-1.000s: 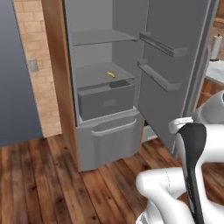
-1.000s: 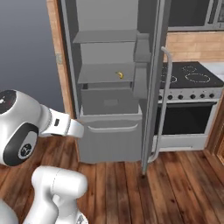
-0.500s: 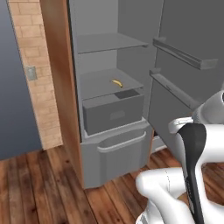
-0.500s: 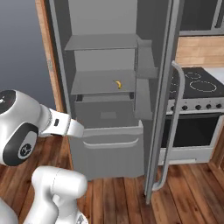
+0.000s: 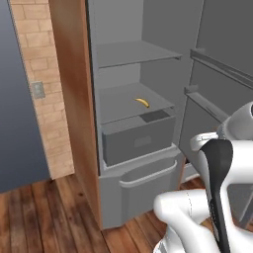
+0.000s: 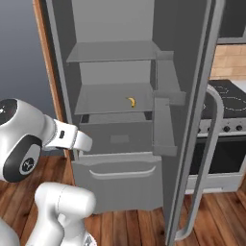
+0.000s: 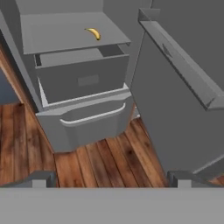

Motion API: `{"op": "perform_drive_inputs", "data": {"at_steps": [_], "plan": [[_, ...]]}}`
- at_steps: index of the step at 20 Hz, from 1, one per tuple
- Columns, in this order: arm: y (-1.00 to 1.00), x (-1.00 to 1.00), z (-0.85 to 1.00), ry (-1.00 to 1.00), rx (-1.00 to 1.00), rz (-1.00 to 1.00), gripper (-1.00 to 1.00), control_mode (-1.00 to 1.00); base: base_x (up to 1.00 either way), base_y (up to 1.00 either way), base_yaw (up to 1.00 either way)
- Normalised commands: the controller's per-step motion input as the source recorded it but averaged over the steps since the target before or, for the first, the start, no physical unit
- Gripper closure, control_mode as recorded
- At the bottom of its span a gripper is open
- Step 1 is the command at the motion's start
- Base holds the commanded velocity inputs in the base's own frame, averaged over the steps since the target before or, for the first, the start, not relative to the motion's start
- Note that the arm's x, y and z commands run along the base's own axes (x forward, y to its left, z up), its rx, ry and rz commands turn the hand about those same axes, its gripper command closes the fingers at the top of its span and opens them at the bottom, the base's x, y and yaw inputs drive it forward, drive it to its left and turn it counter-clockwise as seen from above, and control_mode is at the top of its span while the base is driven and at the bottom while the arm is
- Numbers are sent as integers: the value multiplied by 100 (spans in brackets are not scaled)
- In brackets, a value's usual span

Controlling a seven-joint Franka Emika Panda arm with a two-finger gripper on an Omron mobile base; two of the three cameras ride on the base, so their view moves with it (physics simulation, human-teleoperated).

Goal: Retrieve the pear and banana from the fridge and place them into the bowl on the dining table.

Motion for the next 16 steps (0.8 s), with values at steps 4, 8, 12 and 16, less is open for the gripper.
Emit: {"op": "perform_drive_inputs", "data": {"at_steps": [4, 8, 12, 16], "plan": [[0, 0, 0, 0, 0, 0, -100, 100, 50, -7, 0], [0, 0, 0, 0, 0, 0, -100, 100, 51, -10, 0], [0, 0, 0, 0, 0, 0, -100, 100, 51, -14, 0], [0, 0, 0, 0, 0, 0, -100, 100, 57, -21, 0]]}}
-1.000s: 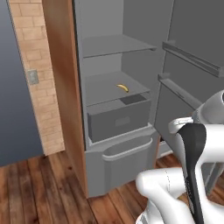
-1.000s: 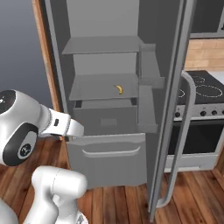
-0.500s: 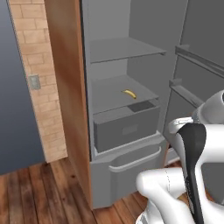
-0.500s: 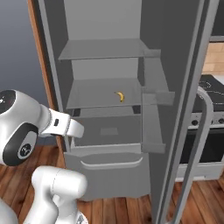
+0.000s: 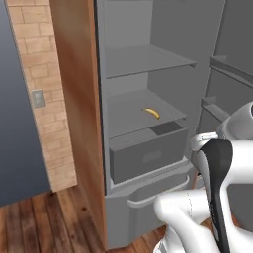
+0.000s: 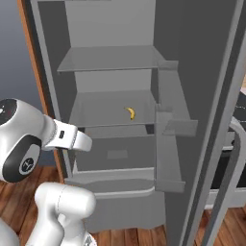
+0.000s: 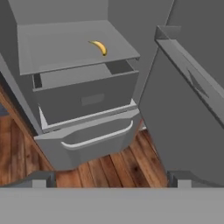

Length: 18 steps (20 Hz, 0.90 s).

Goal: Retrieve the pear and banana from the fridge and place them into the bowl on the dining table.

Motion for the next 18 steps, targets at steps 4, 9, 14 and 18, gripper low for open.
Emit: {"op": "perform_drive_inputs", "data": {"at_steps": [4, 9, 14, 18], "plan": [[0, 0, 0, 0, 0, 0, -100, 100, 51, -26, 0], [0, 0, 0, 0, 0, 0, -100, 100, 53, -24, 0], [0, 0, 0, 0, 0, 0, -100, 100, 56, -11, 0], [0, 0, 0, 0, 0, 0, -100, 100, 57, -3, 0]]}}
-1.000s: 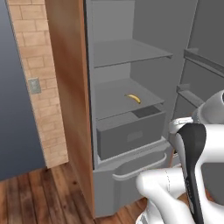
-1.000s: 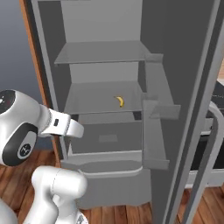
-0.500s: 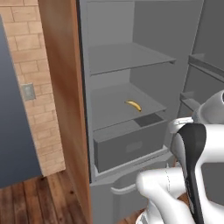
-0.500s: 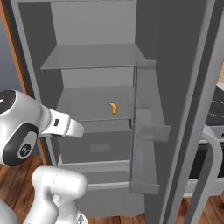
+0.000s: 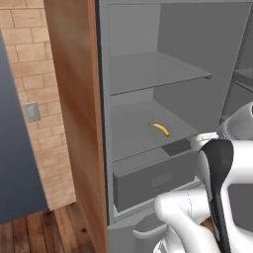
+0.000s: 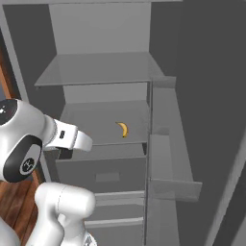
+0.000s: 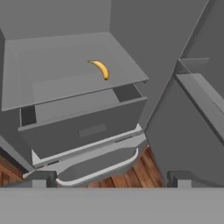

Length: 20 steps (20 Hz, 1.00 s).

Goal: Retrieve the pear and banana from the fridge and place them into the bowl on the dining table.

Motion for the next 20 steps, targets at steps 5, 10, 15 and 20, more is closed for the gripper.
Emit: {"op": "perform_drive_inputs", "data": {"at_steps": [5, 10, 15, 20], "plan": [[0, 0, 0, 0, 0, 0, -100, 100, 41, -7, 0], [0, 0, 0, 0, 0, 0, -100, 100, 8, -7, 0], [0, 0, 0, 0, 0, 0, -100, 100, -5, 0, 0], [0, 0, 0, 0, 0, 0, -100, 100, -9, 0, 0]]}}
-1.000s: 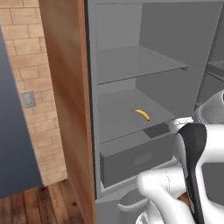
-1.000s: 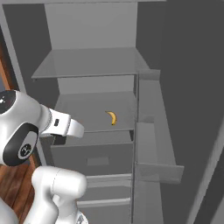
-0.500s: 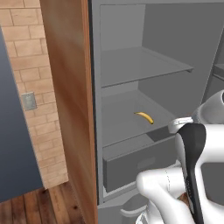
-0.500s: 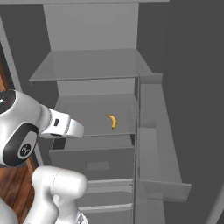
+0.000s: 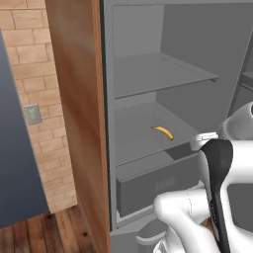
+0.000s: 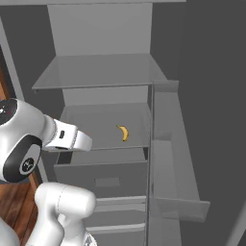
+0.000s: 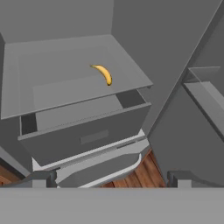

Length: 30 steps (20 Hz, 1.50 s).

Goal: Retrieve the pear and banana from the fridge and place them into the bowl on the dining table.

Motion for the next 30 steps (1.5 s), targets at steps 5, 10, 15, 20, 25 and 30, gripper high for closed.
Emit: {"op": "perform_drive_inputs", "data": {"at_steps": [5, 10, 15, 20, 25, 30], "plan": [[0, 0, 0, 0, 0, 0, -100, 100, -1, 0, 0], [0, 0, -13, 1, 0, 0, -100, -100, 0, 0, 0], [0, 0, -25, 0, 0, 0, -100, -100, 0, 0, 0], [4, 0, -44, -7, 0, 3, -100, -100, 0, 0, 0], [4, 3, -46, -26, 0, 8, -100, -100, 0, 0, 0], [0, 1, -27, -16, 0, 10, -100, -100, 0, 0, 0]]}}
